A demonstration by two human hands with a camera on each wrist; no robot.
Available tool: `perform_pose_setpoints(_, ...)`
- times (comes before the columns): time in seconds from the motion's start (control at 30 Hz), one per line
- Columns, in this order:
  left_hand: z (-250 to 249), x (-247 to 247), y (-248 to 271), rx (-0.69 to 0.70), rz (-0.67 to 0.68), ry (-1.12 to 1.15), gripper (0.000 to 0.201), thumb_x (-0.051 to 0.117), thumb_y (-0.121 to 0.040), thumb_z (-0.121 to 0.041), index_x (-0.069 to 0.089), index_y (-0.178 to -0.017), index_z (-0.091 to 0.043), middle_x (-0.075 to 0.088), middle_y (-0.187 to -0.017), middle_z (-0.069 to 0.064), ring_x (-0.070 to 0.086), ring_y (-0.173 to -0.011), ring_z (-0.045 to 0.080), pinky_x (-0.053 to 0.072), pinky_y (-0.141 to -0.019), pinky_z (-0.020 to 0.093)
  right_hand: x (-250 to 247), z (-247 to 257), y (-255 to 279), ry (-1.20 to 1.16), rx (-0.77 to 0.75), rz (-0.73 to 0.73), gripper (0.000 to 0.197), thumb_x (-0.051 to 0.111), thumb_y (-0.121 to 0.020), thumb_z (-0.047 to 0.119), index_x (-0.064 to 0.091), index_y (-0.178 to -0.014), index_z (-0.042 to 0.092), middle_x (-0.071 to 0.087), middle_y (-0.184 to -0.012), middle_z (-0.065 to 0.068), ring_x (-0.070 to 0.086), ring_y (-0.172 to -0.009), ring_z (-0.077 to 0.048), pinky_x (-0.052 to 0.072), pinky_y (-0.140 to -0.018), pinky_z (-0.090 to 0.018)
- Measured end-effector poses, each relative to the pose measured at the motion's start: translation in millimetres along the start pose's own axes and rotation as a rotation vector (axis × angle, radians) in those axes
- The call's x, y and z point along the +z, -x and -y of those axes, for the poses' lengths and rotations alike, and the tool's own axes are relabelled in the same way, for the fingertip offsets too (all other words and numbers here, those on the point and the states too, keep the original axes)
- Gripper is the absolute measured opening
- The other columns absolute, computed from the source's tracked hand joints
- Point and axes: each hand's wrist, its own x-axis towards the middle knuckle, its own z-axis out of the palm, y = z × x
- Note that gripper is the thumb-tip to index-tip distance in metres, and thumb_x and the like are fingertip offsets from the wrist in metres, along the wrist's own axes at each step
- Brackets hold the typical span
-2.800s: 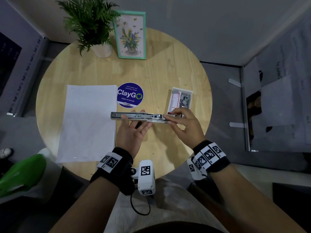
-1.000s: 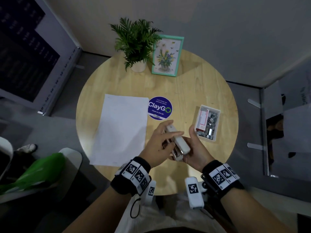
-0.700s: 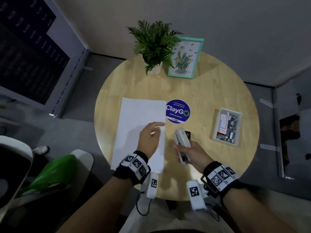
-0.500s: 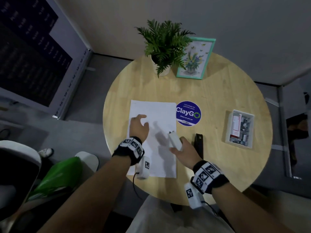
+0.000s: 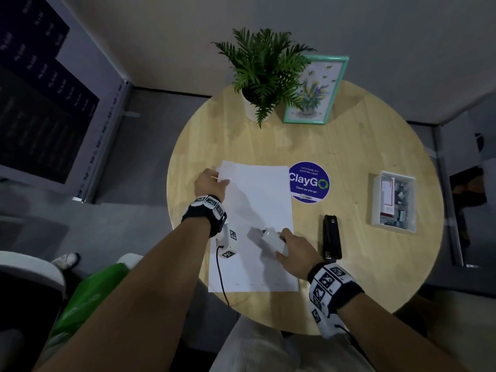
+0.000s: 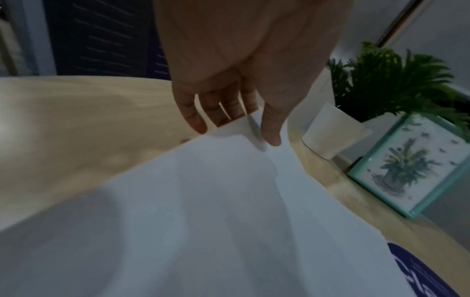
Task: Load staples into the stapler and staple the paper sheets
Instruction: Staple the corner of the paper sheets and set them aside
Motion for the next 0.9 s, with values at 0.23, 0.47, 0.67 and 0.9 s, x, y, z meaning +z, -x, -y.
perform_pose_setpoints(0.23, -16, -12, 23, 0.126, 0.065, 0.022, 0.028, 0.060, -0.089, -0.007, 0.061, -0.116, 0.001, 0.066, -0.116, 0.015, 0.062, -0.107, 0.030, 0.039, -0.079, 0.023, -3, -3, 3, -0.125, 0.025, -0.047, 0.023, 0.063, -0.087, 0.027, 0.046, -0.099, 0.017, 0.057, -0.087, 0.000, 0.057, -0.083, -0.025, 0.041, -0.062, -0.025)
perform_pose_setpoints(0.47, -38, -36, 87, 0.245, 0.304, 0.278, 0.020, 0.058, -0.091, -0.007, 0.068, -0.108, -0.008, 0.074, -0.102, 0.007, 0.071, -0.095, 0.023, 0.058, -0.077, 0.027, -99, 42, 25, -1.006, 0.068, -0.521, 0.021, 0.072, -0.079, 0.006, 0.061, -0.097, 0.011, 0.069, -0.092, -0.019, 0.069, -0.086, -0.042, 0.059, -0.075, -0.052)
perform_pose_setpoints(0.67, -83, -50, 167, 0.410, 0.356, 0.440, 0.017, 0.058, -0.089, -0.002, 0.070, -0.102, -0.006, 0.076, -0.093, 0.012, 0.072, -0.082, 0.026, 0.058, -0.074, 0.039, -198, 97, 61, -1.141, -0.242, -0.793, 0.033, 0.080, -0.069, 0.018, 0.057, -0.093, 0.016, 0.069, -0.103, -0.026, 0.069, -0.082, -0.034, 0.056, -0.058, -0.036)
perform_pose_setpoints(0.9, -117, -55, 226, 0.600, 0.308, 0.454, 0.009, 0.060, -0.089, -0.009, 0.068, -0.091, -0.008, 0.069, -0.085, 0.027, 0.058, -0.065, 0.033, 0.045, -0.065, 0.034, -210, 113, 98, -0.897, -0.375, -1.026, 0.034, 0.074, -0.079, 0.028, 0.055, -0.098, 0.007, 0.068, -0.084, -0.002, 0.070, -0.080, -0.017, 0.059, -0.072, -0.038)
